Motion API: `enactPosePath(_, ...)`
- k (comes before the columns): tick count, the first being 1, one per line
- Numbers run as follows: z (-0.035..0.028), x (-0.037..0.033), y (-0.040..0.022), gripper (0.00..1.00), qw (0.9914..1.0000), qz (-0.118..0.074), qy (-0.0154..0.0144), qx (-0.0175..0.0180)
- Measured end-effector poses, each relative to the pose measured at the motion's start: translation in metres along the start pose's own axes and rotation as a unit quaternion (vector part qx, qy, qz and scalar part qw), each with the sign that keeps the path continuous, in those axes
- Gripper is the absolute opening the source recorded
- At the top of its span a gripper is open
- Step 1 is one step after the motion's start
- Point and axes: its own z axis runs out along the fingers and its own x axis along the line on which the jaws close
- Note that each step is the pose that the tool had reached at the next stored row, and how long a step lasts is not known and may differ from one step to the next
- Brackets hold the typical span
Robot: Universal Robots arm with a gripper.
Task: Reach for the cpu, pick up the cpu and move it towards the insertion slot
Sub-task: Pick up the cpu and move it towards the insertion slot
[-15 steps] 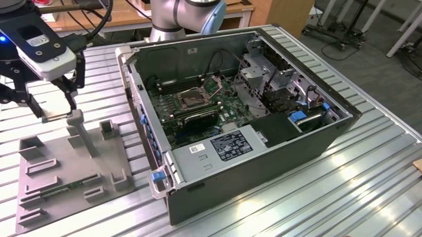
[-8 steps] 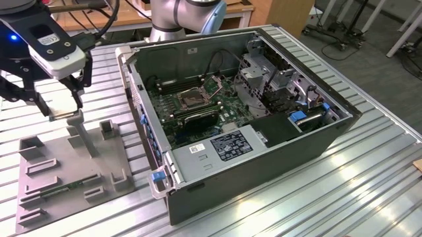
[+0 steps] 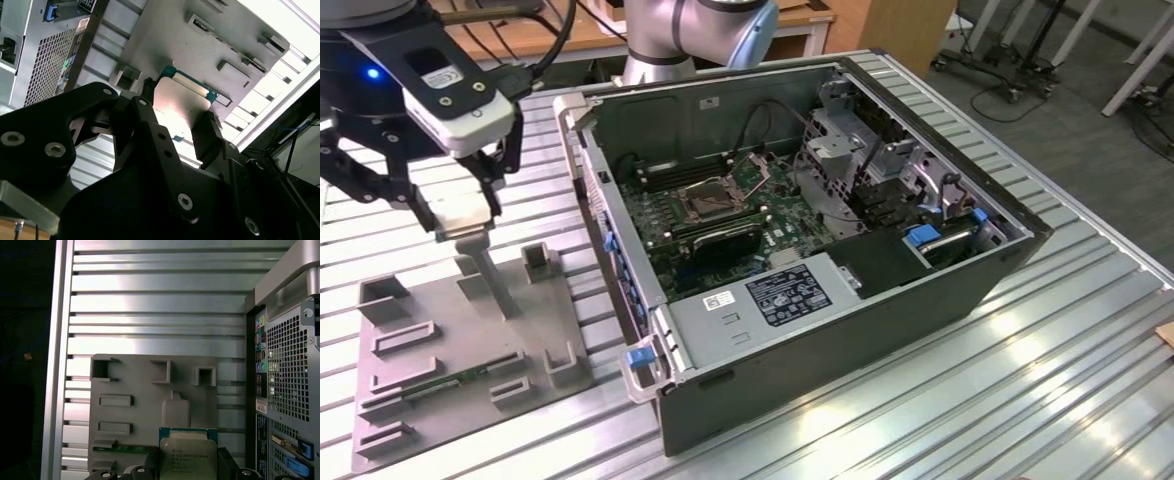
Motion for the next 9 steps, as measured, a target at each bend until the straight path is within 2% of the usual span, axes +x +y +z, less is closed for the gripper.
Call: enactPosePath(9,0.0001,-0.0122,-0.0002,0.54,1.0,0.0,0.0,0.0)
